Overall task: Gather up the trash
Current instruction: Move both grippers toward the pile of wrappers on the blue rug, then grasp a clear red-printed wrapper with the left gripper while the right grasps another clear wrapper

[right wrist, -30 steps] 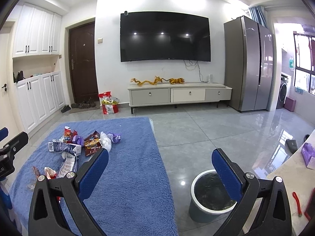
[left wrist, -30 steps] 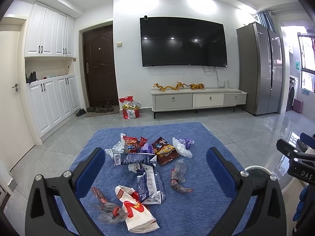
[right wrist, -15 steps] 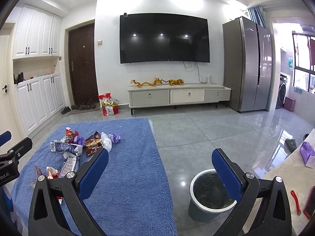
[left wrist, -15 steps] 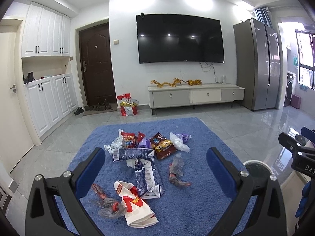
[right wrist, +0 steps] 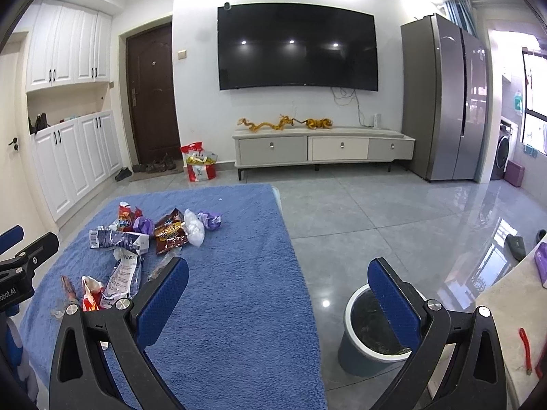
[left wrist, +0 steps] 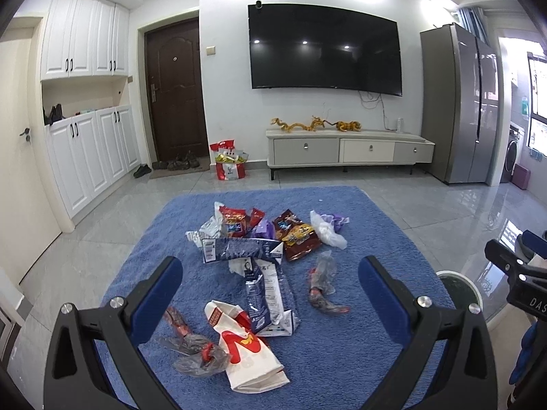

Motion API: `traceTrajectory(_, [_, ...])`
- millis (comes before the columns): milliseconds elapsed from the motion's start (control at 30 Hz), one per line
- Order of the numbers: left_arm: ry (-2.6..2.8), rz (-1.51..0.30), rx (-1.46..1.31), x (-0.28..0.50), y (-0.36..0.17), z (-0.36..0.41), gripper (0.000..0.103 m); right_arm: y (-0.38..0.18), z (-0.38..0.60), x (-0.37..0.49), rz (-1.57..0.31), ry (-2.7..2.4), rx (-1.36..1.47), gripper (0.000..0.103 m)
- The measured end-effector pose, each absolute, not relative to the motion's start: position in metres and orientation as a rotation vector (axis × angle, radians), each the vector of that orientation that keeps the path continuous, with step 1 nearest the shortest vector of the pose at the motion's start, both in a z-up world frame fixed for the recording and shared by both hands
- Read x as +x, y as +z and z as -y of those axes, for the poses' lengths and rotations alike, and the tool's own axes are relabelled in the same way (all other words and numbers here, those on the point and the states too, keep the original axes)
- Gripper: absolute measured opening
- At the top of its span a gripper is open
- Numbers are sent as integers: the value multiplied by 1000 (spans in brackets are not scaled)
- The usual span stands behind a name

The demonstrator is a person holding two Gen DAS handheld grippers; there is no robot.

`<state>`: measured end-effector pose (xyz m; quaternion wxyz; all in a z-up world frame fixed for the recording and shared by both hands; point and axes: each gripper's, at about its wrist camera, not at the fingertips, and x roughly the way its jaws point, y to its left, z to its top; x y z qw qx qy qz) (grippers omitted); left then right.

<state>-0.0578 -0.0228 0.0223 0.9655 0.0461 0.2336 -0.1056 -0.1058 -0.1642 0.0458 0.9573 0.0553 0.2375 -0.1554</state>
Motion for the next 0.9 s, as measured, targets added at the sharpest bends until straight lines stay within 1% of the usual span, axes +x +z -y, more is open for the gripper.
traceTrajectory(233, [-202, -510, 56, -43, 11, 6, 103, 41, 154, -88, -527, -296, 90, 102])
traceTrajectory(433, [-203, -544, 22, -31, 0, -9, 103, 42, 143, -74, -546, -272, 68, 97])
traceTrajectory(667, [-193, -591, -15, -16, -18, -42, 103, 38, 130, -50, -593, -207, 53, 84])
traceTrajectory(800, [-196, -645, -39, -16, -35, -79, 103, 28, 127, -34, -629, -151, 76, 80])
traceTrajectory(900, [-231, -699, -57, -24, -50, -100, 103, 19, 125, -21, -663, -121, 85, 72])
